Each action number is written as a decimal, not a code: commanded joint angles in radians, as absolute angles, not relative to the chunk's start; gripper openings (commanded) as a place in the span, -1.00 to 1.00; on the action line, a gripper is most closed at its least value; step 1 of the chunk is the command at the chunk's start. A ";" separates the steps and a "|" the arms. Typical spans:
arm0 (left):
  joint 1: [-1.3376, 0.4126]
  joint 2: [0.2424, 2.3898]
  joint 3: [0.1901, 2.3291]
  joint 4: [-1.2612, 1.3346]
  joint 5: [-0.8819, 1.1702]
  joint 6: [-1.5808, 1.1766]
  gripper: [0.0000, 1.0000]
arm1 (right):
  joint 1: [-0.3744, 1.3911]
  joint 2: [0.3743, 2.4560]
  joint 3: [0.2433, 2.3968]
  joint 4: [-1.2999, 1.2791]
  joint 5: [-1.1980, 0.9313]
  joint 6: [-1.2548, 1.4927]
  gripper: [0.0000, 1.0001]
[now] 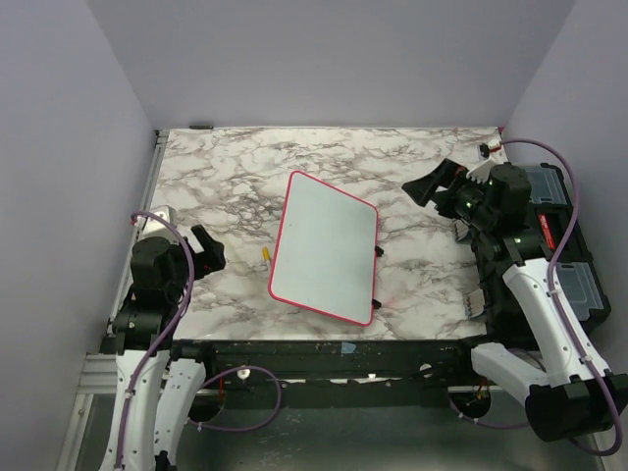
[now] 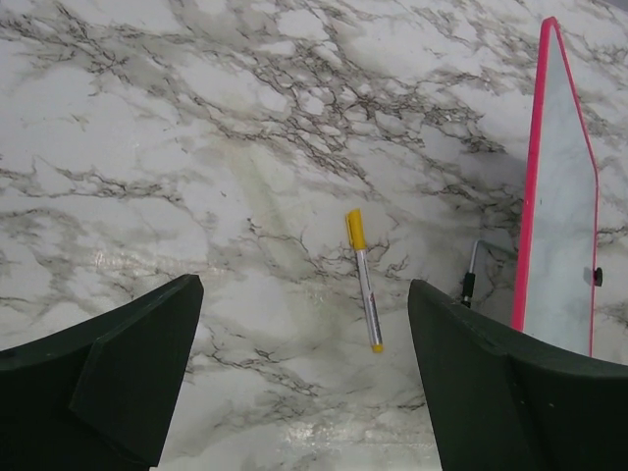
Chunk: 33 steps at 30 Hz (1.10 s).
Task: Write a sentence on the whiteboard
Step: Pick up the whiteboard marker from the center of the board.
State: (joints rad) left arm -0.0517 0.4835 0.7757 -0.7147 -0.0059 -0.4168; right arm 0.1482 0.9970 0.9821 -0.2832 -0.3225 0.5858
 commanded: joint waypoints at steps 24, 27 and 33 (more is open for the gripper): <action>-0.327 0.893 0.682 -0.550 -0.168 -0.661 0.35 | 0.175 0.989 1.020 -0.572 -0.219 0.516 1.00; -0.328 0.965 0.680 -0.494 -0.139 -0.649 0.31 | 0.176 0.986 1.018 -0.579 -0.216 0.513 1.00; -0.330 1.091 0.689 -0.408 -0.085 -0.625 0.24 | 0.178 0.990 1.014 -0.577 -0.218 0.517 1.00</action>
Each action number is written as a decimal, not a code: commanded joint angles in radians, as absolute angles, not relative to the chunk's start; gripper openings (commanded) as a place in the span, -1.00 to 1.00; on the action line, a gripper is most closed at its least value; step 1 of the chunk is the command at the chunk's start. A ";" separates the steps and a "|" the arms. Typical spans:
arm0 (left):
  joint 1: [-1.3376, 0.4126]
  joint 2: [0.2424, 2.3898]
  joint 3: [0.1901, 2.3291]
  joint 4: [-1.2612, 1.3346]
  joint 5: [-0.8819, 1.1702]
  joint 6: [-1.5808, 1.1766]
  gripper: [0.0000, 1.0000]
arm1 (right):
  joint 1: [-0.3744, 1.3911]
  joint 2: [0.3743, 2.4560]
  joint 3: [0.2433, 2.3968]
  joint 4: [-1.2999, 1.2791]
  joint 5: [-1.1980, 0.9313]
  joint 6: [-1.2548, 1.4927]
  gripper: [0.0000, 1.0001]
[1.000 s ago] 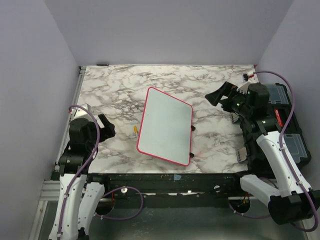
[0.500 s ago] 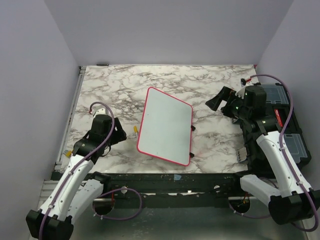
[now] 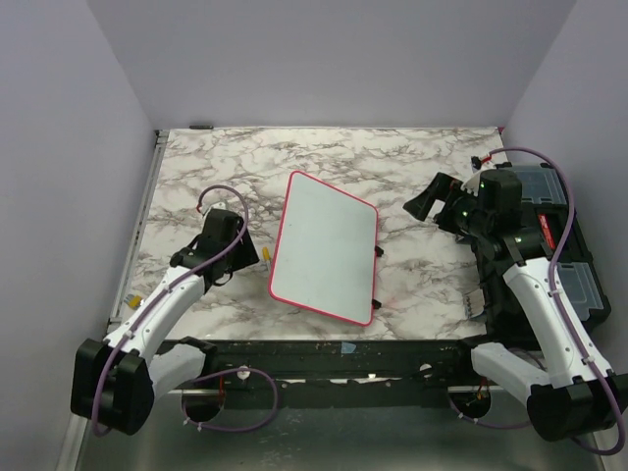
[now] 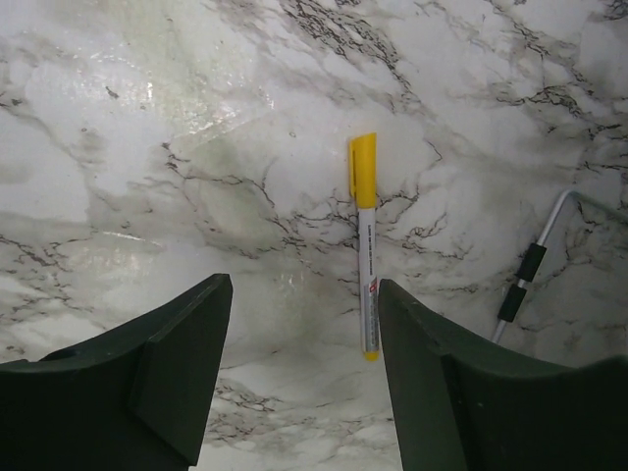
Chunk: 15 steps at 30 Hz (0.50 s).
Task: Write a sentence on the whiteboard
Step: Pick up the whiteboard marker from the center of the board.
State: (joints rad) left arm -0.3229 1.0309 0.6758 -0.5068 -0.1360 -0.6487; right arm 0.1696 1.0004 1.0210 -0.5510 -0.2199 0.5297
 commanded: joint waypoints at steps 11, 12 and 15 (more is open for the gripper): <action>-0.355 1.290 0.740 -0.326 -0.047 -0.613 0.14 | 0.184 1.003 1.005 -0.577 -0.211 0.515 1.00; -0.357 1.307 0.744 -0.320 -0.045 -0.611 0.14 | 0.184 1.003 1.003 -0.577 -0.210 0.515 1.00; -0.359 1.364 0.761 -0.311 -0.047 -0.593 0.09 | 0.185 1.012 1.005 -0.577 -0.209 0.512 1.00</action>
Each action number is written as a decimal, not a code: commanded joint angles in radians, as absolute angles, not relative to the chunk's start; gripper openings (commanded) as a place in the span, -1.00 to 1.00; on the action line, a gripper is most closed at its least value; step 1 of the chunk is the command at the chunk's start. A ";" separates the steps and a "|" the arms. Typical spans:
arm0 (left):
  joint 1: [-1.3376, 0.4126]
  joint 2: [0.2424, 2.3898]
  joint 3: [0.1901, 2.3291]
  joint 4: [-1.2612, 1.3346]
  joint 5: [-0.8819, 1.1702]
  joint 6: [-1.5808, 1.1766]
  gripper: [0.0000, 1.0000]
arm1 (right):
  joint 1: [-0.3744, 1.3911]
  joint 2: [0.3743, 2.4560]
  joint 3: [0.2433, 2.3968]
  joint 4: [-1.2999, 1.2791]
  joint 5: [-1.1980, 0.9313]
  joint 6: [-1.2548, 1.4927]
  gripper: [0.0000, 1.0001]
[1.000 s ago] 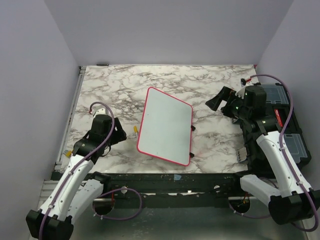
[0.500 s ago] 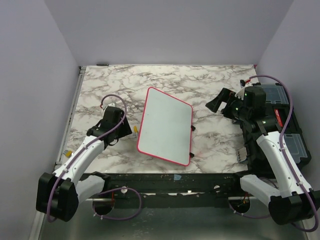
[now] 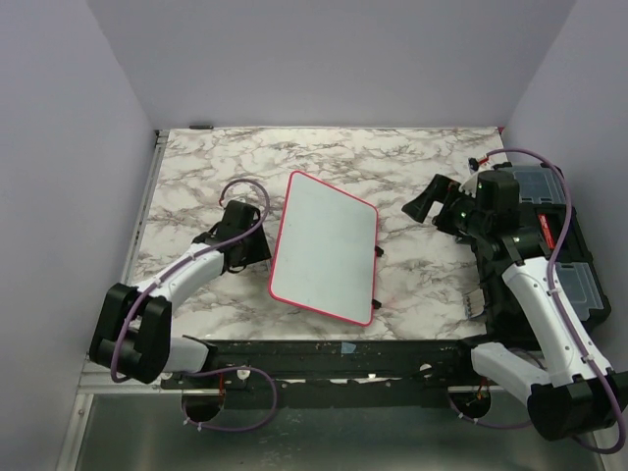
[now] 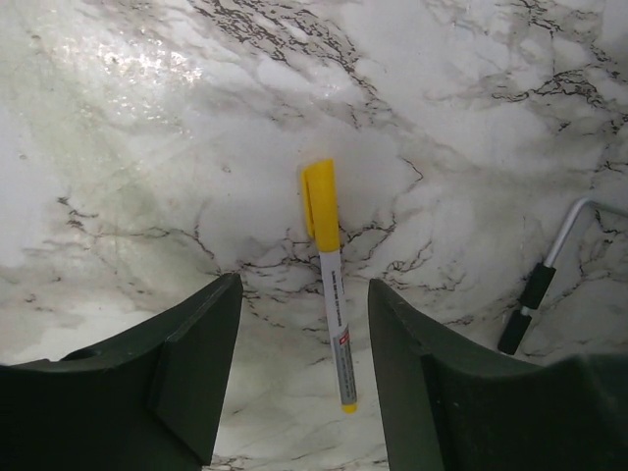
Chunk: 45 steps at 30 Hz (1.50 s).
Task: Write a sentence on the whiteboard
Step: Pick up the whiteboard marker from the center of the board.
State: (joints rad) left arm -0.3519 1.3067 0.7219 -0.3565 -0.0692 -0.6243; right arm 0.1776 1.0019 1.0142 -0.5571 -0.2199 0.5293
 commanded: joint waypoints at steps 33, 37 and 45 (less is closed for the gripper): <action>-0.409 1.626 0.885 -0.422 -0.067 -0.769 -0.25 | 0.193 1.035 0.967 -0.552 -0.220 0.509 1.00; -0.417 1.637 0.888 -0.420 -0.084 -0.789 -0.37 | 0.193 1.032 0.966 -0.555 -0.217 0.505 1.00; -0.419 1.662 0.874 -0.380 -0.084 -0.816 -1.00 | 0.193 1.038 0.956 -0.548 -0.228 0.505 1.00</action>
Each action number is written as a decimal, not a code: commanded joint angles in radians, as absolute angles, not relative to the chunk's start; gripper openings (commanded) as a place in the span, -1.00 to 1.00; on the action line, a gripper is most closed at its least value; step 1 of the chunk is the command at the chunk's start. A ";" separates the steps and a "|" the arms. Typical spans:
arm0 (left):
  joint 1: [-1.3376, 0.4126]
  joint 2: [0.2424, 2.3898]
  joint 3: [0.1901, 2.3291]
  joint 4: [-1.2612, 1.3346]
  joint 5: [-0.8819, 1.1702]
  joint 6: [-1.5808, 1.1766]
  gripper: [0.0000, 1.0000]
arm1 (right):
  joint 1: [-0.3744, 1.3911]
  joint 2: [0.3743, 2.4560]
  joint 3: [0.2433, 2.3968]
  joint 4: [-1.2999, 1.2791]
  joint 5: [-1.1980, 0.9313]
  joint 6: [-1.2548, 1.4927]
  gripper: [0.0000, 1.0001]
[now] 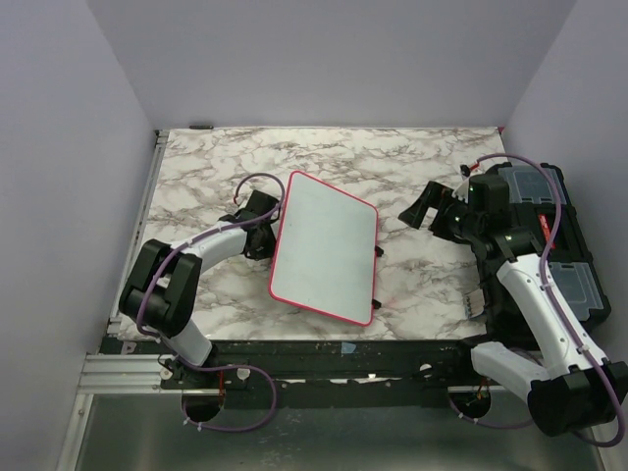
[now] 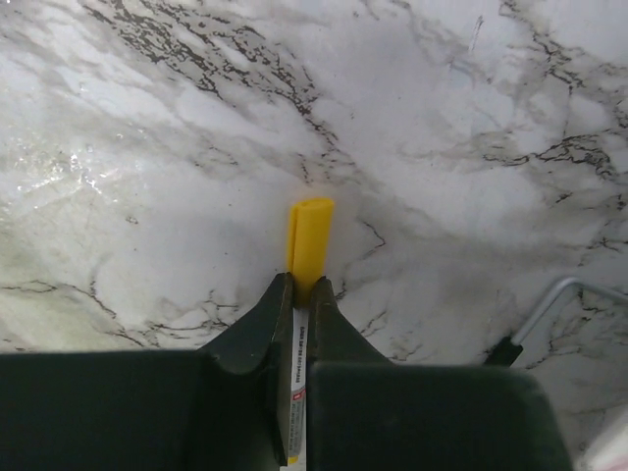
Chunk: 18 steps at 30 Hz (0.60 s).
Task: Write a sentence on the whiteboard
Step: Pick up the whiteboard marker from the center of the board.
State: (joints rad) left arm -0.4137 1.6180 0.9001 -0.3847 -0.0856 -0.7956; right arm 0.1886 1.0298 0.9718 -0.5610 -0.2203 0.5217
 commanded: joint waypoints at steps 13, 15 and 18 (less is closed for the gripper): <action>-0.404 1.404 0.872 -0.469 -0.140 -0.814 -1.00 | 0.195 1.011 0.996 -0.487 -0.384 0.513 1.00; -0.397 1.340 0.858 -0.476 -0.163 -0.815 -1.00 | 0.196 1.000 0.996 -0.448 -0.449 0.524 1.00; -0.375 1.237 0.830 -0.477 -0.177 -0.811 -1.00 | 0.199 0.984 0.990 -0.389 -0.538 0.548 1.00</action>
